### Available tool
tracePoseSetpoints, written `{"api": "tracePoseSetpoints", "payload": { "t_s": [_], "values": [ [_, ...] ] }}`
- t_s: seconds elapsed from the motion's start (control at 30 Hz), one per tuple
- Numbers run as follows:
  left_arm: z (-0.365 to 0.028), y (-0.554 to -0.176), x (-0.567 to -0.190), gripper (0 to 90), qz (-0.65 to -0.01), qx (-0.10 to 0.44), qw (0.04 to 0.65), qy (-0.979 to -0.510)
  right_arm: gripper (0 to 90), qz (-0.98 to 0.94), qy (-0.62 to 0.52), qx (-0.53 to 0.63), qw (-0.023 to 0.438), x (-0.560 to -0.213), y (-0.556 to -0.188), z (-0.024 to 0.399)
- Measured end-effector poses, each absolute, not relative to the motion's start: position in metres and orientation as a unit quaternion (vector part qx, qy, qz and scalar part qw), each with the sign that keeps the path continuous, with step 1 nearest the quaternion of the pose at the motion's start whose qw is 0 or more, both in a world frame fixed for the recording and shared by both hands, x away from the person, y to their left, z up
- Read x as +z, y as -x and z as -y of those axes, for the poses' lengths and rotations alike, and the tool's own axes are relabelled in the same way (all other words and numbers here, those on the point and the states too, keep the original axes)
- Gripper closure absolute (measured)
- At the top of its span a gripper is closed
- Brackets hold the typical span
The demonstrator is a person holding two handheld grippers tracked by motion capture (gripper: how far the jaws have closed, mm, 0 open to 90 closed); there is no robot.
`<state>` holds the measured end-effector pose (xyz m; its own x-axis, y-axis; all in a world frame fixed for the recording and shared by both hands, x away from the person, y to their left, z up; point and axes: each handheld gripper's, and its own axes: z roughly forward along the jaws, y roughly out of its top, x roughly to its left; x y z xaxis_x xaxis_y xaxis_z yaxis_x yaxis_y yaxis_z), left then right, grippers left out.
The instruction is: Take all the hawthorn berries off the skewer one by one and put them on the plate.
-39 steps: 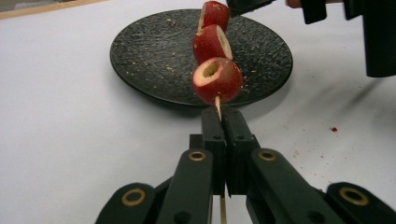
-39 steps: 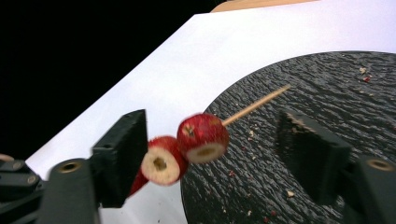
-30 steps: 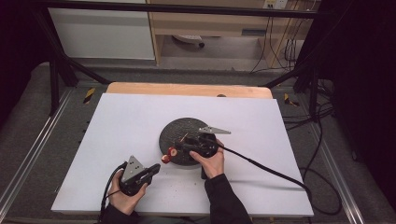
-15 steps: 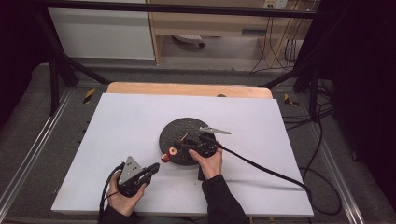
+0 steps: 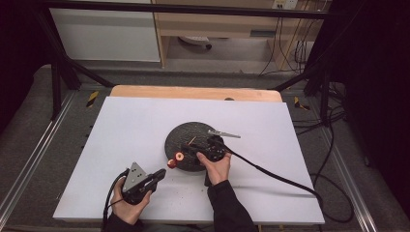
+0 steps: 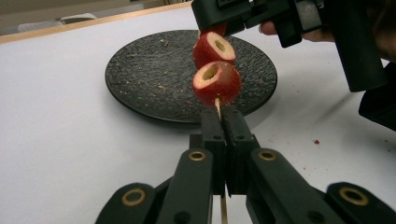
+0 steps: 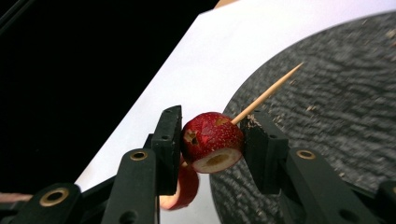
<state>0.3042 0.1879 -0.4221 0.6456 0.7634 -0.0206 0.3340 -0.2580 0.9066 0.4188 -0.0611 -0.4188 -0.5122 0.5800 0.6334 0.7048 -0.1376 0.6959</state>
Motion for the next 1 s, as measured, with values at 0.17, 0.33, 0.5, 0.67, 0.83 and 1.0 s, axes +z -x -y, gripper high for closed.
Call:
{"api": "tracePoseSetpoints", "payload": {
  "t_s": [0.17, 0.33, 0.5, 0.67, 0.83, 1.0],
  "values": [
    [-0.189, -0.303, -0.419, 88.5, -0.358, 0.219, 0.498, -0.759, 61.1, 0.647, 0.499, -0.577, 0.026, -0.407, -0.426, 0.069],
    [-0.190, -0.302, -0.417, 88.5, -0.358, 0.218, 0.500, -0.757, 61.1, 0.647, 0.502, -0.574, 0.001, -0.399, -0.436, 0.077],
    [-0.192, -0.303, -0.418, 88.5, -0.361, 0.218, 0.497, -0.758, 61.1, 0.651, 0.497, -0.572, -0.037, -0.393, -0.448, 0.090],
    [-0.194, -0.304, -0.419, 88.5, -0.365, 0.216, 0.496, -0.757, 61.1, 0.657, 0.491, -0.567, -0.068, -0.390, -0.454, 0.101],
    [-0.199, -0.307, -0.419, 88.5, -0.373, 0.215, 0.496, -0.754, 61.1, 0.678, 0.490, -0.544, -0.068, -0.403, -0.452, 0.102],
    [-0.202, -0.309, -0.420, 88.5, -0.379, 0.214, 0.494, -0.752, 61.0, 0.705, 0.493, -0.508, -0.051, -0.428, -0.451, 0.095]
  ]
}}
